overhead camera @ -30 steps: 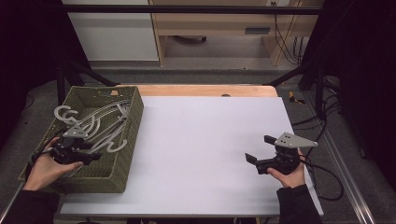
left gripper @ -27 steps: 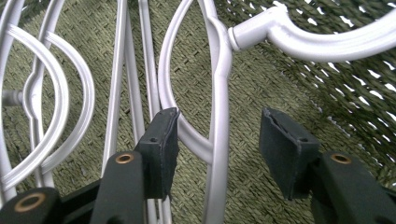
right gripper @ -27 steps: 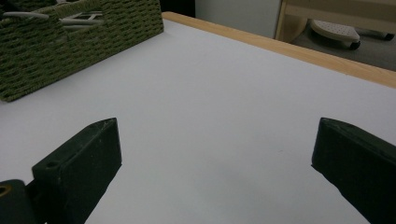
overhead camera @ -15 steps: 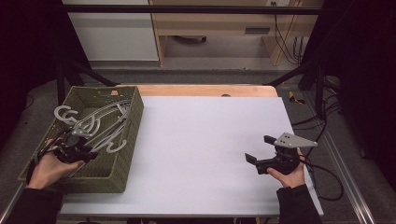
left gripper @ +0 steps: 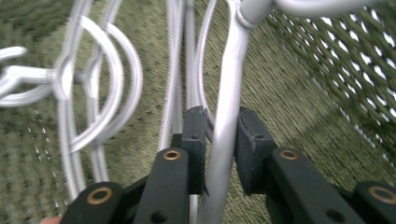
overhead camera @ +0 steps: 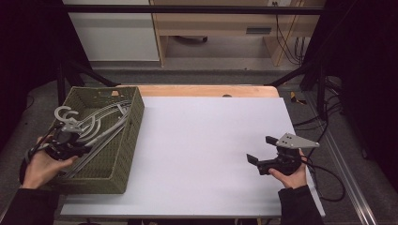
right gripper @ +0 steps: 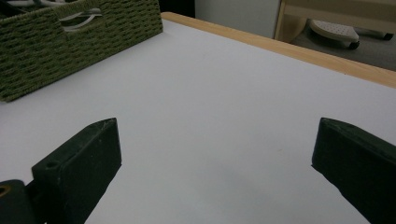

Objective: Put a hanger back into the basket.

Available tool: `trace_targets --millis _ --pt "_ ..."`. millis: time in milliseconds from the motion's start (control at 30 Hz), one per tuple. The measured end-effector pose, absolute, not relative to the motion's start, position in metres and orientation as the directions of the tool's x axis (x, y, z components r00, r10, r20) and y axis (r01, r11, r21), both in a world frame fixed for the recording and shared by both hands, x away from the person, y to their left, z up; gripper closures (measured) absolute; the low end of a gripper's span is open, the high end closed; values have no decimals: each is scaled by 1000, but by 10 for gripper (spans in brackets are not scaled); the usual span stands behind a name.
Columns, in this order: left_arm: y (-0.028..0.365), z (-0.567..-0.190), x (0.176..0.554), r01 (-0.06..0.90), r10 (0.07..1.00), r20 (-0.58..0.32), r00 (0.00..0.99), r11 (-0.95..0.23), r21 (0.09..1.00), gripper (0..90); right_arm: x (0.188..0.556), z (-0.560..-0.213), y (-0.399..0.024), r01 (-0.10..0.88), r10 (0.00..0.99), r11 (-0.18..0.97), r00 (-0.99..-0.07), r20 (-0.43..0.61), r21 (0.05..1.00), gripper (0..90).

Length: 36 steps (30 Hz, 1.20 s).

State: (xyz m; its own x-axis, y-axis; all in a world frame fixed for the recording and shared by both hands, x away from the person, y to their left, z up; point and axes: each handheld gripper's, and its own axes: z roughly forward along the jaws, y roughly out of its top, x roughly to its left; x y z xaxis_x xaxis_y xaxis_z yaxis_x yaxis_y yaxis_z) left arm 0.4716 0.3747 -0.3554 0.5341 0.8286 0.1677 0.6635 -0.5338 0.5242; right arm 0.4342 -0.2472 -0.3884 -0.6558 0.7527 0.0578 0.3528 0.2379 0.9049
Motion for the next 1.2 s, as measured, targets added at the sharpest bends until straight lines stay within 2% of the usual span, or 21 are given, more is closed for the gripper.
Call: trace_targets --millis 233,500,700,900,1100,1200 --pt "386 -353 476 661 845 112 523 -486 572 757 434 -388 -248 347 754 236 -655 55 907 17" --pt "411 -348 487 662 900 66 431 -365 655 744 435 -389 -247 351 753 238 -656 57 906 16" --pt "426 -350 494 681 932 59 357 -303 666 738 434 -388 -248 350 752 239 -657 55 906 17" --pt "437 -352 503 713 954 6 301 -229 663 721 435 -389 -248 350 751 241 -658 54 905 16" --pt "439 -357 502 710 967 74 244 -230 665 653 434 -389 -248 351 754 236 -655 58 906 16" --pt "444 -353 495 687 970 67 234 -214 695 614 435 -389 -248 352 752 239 -656 57 905 17"
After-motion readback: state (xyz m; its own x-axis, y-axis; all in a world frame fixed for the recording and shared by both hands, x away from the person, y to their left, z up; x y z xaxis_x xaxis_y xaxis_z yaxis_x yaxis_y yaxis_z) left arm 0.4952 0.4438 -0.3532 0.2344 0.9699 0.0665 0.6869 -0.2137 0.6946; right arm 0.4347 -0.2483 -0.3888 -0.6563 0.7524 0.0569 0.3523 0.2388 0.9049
